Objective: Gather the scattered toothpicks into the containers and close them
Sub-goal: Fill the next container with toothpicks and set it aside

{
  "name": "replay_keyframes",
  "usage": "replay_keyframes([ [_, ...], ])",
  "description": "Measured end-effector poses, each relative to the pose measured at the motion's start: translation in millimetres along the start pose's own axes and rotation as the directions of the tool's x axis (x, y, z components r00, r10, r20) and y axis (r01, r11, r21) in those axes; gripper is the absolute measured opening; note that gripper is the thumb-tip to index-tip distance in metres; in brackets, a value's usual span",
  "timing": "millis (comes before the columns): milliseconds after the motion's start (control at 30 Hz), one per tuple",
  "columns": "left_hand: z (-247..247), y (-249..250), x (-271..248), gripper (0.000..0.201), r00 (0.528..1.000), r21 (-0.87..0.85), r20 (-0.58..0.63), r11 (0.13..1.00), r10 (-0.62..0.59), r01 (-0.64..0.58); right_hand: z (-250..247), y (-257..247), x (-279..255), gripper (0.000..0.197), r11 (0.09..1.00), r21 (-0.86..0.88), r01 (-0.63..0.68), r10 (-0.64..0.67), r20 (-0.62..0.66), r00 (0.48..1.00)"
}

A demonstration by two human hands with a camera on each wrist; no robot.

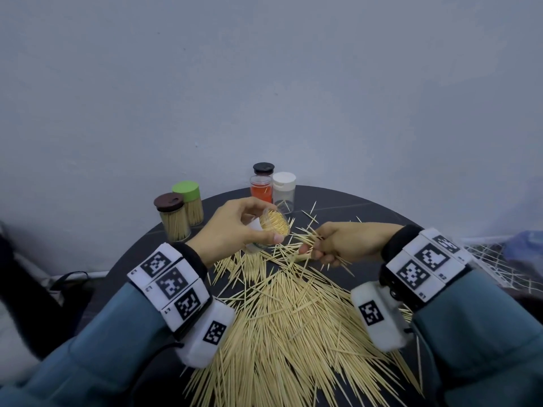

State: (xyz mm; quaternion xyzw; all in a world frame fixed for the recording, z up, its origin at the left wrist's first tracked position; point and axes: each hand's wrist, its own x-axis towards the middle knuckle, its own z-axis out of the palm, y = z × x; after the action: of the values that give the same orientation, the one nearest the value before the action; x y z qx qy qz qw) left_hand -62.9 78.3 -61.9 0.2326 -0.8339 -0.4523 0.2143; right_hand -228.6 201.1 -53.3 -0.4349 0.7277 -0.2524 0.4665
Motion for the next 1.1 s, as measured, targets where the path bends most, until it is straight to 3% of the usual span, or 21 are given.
replay_keyframes([
  [133,-0.4,-0.1,-0.6,0.054,1.0,-0.022,0.003,1.0,0.0,0.0,-4.3,-6.1,2.8,0.029,0.983,0.147,0.109,-0.111,0.005,0.994],
  [267,0.9,-0.7,-0.8,0.052,1.0,-0.076,0.008,0.997,-0.012,0.013,-4.1,-19.4,6.0,0.032,0.86,0.423,0.284,-0.252,-0.132,0.959],
  [433,4.9,1.3,-2.4,0.057,0.999,-0.123,0.04,0.992,-0.018,0.023,4.0,-42.9,4.0,0.029,0.537,0.612,0.58,-0.426,-0.396,0.813],
  [500,7.2,1.3,-1.4,0.063,0.998,-0.179,0.057,0.983,-0.033,0.043,8.4,-45.2,4.2,0.027,0.48,0.578,0.66,-0.449,-0.485,0.751],
  [600,10.4,4.5,-1.9,0.063,0.995,-0.277,0.086,0.958,-0.056,0.077,19.2,-41.0,7.5,0.026,0.516,0.471,0.716,-0.472,-0.541,0.696],
  [667,11.7,8.0,-2.3,0.06,0.994,-0.342,0.095,0.936,-0.061,0.09,27.0,-35.3,11.1,0.024,0.568,0.406,0.716,-0.486,-0.537,0.689],
  [967,7.1,9.3,-2.4,0.054,0.996,-0.407,0.079,0.91,-0.05,0.078,37.5,-29.7,11.2,0.03,0.74,0.361,0.568,-0.422,-0.407,0.81],
  [1100,6.1,12.0,-3.8,0.058,0.995,-0.391,0.087,0.918,-0.041,0.072,32.7,-30.6,10.1,0.013,0.758,0.324,0.565,-0.429,-0.404,0.808],
])
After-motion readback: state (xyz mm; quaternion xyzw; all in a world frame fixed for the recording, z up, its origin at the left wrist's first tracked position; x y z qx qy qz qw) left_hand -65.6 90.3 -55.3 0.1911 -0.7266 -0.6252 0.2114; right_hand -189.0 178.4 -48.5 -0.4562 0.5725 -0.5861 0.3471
